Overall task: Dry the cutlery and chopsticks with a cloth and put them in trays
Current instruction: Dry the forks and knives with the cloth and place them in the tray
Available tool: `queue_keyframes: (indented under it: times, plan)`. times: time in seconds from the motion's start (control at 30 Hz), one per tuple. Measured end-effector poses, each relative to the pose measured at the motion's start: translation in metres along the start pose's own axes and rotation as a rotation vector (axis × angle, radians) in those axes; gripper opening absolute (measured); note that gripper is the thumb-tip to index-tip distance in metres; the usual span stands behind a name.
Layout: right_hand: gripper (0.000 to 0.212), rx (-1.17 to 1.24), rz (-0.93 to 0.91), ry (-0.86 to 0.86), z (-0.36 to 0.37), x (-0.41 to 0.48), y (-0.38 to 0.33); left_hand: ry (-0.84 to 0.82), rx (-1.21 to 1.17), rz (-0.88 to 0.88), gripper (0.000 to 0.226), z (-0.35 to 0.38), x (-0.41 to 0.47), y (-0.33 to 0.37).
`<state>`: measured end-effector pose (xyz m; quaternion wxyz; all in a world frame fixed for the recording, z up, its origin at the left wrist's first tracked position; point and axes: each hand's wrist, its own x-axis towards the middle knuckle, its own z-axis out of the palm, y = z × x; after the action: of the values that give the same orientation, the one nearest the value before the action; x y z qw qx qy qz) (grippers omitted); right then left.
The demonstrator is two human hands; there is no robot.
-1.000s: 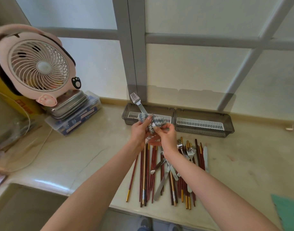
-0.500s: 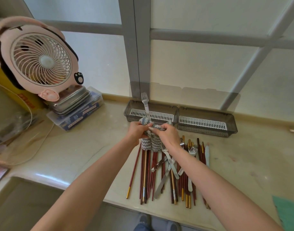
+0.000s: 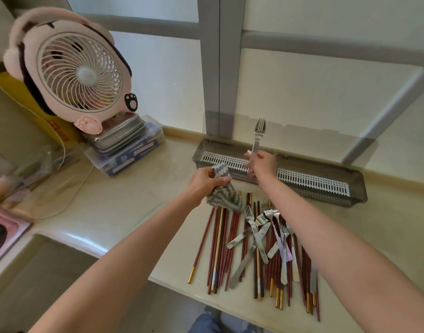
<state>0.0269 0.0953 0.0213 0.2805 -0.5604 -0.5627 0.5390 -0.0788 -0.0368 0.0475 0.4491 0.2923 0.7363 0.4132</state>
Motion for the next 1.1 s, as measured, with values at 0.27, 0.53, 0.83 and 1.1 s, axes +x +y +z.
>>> queue_keyframes:
  times: [0.27,0.53,0.83,1.1]
  plan:
    - [0.02,-0.92,-0.451,0.054,0.009,0.045,0.026,-0.056,-0.175,0.028,0.026,-0.006,-0.011,-0.001]
    - [0.068,-1.239,-0.084,-0.433,0.012,0.071,0.046,-0.024,-0.225,0.017,0.029,-0.012,-0.017,-0.021]
    - [0.019,-0.799,-0.511,-0.018,-0.018,0.021,0.061,0.034,-0.318,-0.065,0.025,-0.011,-0.013,-0.029]
    - [0.021,-1.478,-0.057,-0.367,-0.021,-0.064,0.123,0.103,-0.502,-0.152,0.032,0.008,-0.009,-0.035]
